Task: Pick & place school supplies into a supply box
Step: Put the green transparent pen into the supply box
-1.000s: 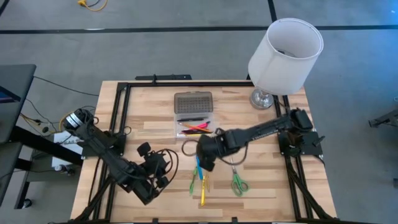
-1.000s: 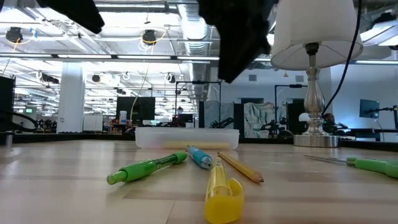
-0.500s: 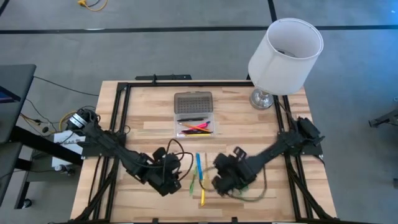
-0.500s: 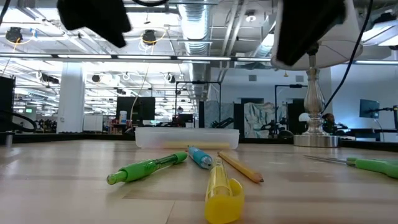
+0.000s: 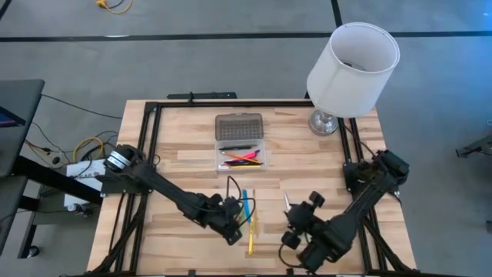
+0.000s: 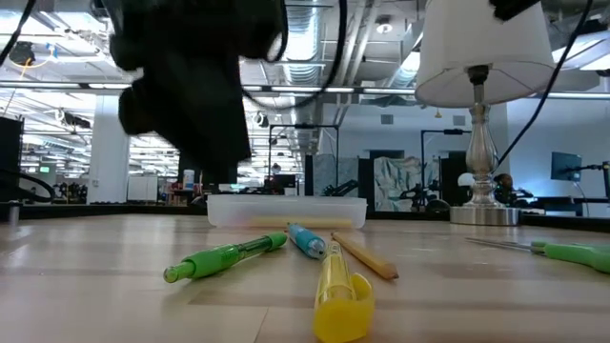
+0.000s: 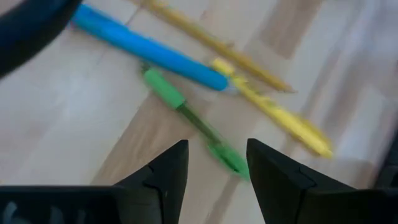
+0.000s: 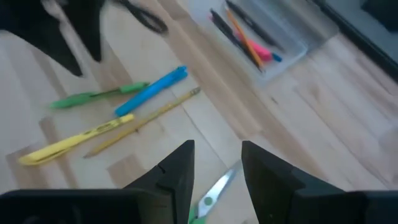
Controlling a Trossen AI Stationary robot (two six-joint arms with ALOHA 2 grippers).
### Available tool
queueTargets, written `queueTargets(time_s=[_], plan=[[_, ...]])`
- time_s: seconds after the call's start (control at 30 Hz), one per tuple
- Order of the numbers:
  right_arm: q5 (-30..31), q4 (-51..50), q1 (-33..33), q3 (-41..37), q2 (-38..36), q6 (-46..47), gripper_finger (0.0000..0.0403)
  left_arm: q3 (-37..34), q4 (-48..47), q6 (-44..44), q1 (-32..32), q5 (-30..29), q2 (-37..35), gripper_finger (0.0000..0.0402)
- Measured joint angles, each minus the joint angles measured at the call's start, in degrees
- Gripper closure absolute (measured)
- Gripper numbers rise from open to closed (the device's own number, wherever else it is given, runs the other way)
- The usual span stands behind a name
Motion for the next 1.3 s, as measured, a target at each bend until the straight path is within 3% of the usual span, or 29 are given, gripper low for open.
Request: queueTargets(time_s=[0.23,0.43,0.63,0.93,1.1,1.2,1.3], plan=[[7.3,3.7,6.1,-0.5,-5.8,-4.9,0.0281,0.0,2.6,-3.5,0.5,0.7,3.3,0.0242],[10.6,11.2,10.4,-0.5,-10.7,-12.6,0.0282,0.0,4.0,-5.2,0.5,-2.4,3.4,0.0242],[10.6,26.1,13.5,-0.5,-14.9,-27.2,0.0282,0.0,7.1,-6.1,0.5,-4.2,3.4,0.0242],[10.6,53.4,18.6,-0.5,-19.0,-56.6,0.0283,0.0,7.4,-7.2,0.5,-5.1,3.4,0.0242],[10.5,63.5,20.6,-0.5,-21.5,-59.8,0.0283,0.0,7.1,-8.0,0.4,-5.1,3.4,0.0242],[10.0,64.4,22.0,-0.5,-23.0,-61.5,0.0283,0.0,7.1,-8.1,0.4,-5.1,3.4,0.0242],[3.8,64.6,23.7,-0.5,-24.3,-67.7,0.0283,0.0,7.1,-8.1,0.4,-5.4,3.4,0.0242]])
